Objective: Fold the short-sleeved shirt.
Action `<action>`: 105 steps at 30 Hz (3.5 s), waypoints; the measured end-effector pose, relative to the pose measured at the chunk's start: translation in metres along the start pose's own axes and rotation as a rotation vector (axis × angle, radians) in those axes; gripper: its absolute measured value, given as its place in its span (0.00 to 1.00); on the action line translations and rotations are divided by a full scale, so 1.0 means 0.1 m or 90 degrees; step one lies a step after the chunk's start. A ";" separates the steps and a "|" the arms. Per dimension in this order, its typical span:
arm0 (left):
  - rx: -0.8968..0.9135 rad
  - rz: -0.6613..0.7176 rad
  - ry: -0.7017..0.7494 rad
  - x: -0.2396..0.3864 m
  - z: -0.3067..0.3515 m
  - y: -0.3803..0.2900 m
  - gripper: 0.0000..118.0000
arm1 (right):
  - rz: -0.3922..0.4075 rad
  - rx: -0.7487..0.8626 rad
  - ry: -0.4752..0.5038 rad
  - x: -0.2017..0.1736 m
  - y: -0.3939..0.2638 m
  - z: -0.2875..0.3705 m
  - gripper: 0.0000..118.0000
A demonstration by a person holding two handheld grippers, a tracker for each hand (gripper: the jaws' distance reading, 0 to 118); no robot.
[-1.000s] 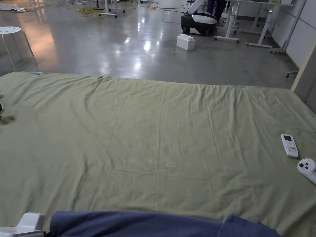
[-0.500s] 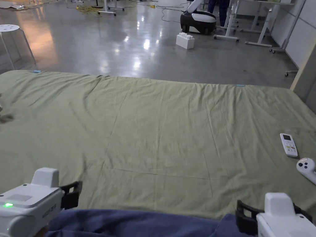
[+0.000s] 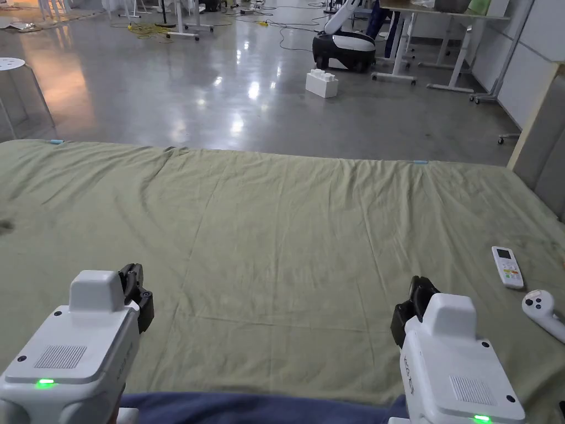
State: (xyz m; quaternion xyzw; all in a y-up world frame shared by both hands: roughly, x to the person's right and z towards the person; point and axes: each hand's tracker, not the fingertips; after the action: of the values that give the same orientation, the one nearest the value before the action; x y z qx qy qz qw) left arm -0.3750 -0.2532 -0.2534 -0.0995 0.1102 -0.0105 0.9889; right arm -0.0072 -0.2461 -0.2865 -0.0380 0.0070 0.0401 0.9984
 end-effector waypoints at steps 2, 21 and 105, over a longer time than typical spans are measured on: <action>0.007 -0.006 0.006 0.01 0.02 0.02 0.02 | 0.001 0.013 -0.003 -0.02 0.03 0.00 0.01; -0.390 0.064 -0.119 -1.14 -0.10 -0.60 0.16 | 0.053 -0.031 0.047 -0.08 -0.11 -0.05 0.00; -0.681 0.277 -0.243 0.14 -0.50 -1.00 0.10 | 0.066 -0.122 0.067 -0.19 -0.36 -0.12 0.00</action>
State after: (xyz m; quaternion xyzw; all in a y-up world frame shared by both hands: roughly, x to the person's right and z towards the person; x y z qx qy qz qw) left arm -0.3725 -0.3617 -0.2844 -0.5580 -0.0615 0.2665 0.7834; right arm -0.0235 -0.2848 -0.2953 -0.1345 0.0571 0.0902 0.9851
